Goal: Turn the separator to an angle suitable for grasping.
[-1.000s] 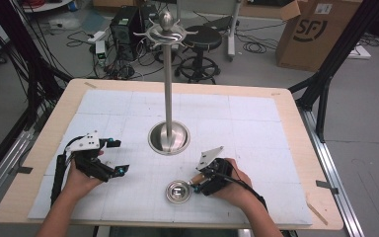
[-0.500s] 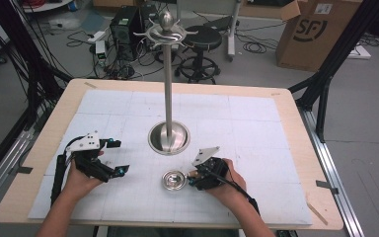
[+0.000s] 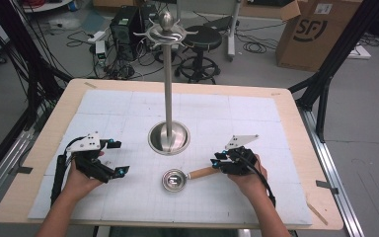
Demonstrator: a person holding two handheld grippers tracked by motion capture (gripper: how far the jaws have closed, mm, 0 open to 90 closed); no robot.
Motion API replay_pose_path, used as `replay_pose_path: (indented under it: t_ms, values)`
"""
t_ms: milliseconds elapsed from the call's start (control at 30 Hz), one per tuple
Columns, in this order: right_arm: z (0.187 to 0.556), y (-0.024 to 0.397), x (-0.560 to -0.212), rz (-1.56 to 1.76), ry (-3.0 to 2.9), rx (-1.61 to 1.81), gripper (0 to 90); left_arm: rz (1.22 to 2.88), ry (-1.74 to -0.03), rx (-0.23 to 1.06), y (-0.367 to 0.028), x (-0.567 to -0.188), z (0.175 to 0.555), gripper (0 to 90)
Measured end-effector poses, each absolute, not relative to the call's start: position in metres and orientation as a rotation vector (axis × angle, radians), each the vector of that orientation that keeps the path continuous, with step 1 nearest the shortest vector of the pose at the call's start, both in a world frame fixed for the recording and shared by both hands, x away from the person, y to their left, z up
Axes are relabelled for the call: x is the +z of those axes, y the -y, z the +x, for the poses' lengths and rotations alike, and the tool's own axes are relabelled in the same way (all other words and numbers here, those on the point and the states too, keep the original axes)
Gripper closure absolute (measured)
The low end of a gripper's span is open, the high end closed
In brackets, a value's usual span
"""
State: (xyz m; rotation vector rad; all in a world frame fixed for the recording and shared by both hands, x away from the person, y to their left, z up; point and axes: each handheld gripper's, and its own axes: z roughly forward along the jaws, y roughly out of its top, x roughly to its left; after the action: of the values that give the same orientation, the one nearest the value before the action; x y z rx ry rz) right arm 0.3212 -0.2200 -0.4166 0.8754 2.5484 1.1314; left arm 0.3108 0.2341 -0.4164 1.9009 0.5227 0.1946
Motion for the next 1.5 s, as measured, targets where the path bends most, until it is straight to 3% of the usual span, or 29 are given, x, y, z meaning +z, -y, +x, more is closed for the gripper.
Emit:
replay_pose_path:
  t_ms: [300, 667, 833, 867, 900, 1100, 1500]
  values:
    - [0.326, 0.217, -0.433, 0.894, -2.587, 0.981, 88.4, 1.896, -0.530, 0.195, -0.236, -0.416, 0.311, 2.1]
    - [0.305, 0.235, -0.434, 0.899, -2.651, 1.001, 86.7, 1.872, -0.534, 0.195, -0.238, -0.416, 0.312, 2.1]
    - [0.304, 0.238, -0.428, 0.894, -2.623, 1.127, 69.9, 1.871, -0.537, 0.194, -0.238, -0.416, 0.313, 2.1]
    - [0.304, 0.238, -0.428, 0.894, -2.623, 1.127, 69.9, 1.871, -0.537, 0.194, -0.238, -0.416, 0.313, 2.1]
    - [0.302, 0.233, -0.423, 0.814, -2.625, 1.185, 63.4, 1.871, -0.532, 0.194, -0.239, -0.416, 0.313, 2.1]
    - [0.297, 0.214, -0.420, 0.627, -2.668, 1.181, 50.6, 1.871, -0.534, 0.194, -0.239, -0.416, 0.313, 2.1]
    - [0.295, 0.200, -0.419, 0.481, -2.700, 1.152, 44.5, 1.881, -0.524, 0.189, -0.237, -0.417, 0.312, 2.1]
